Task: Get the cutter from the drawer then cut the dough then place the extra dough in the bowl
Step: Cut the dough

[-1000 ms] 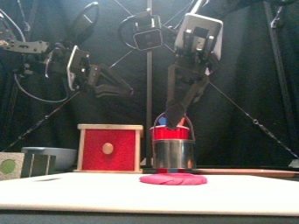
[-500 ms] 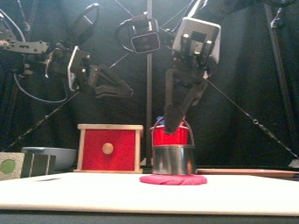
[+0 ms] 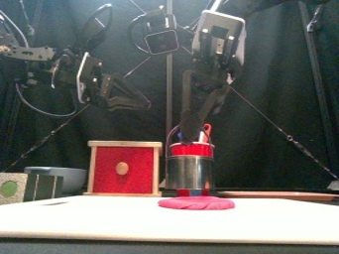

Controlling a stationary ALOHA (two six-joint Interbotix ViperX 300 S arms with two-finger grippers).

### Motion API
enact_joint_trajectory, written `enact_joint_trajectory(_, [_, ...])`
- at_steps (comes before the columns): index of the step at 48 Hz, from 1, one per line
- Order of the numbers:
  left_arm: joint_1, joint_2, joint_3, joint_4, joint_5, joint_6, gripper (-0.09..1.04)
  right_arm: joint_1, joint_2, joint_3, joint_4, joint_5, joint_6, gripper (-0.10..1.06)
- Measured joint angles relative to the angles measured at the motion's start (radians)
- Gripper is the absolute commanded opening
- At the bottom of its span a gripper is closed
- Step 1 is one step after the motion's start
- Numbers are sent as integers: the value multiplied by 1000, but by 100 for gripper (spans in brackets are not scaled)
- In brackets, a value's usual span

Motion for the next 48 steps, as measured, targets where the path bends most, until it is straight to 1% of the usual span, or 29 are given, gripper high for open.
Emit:
enact_joint_trajectory(39, [0, 3, 3, -9, 0, 0, 51, -3, 15, 17, 8, -2, 6, 51])
enact_joint_trajectory(45, [2, 3, 5, -9, 0, 0, 51, -5, 15, 20, 9, -2, 6, 52])
enact_joint_trajectory(48, [2, 3, 5, -9, 0, 0, 51, -5, 14, 21, 9, -2, 8, 54])
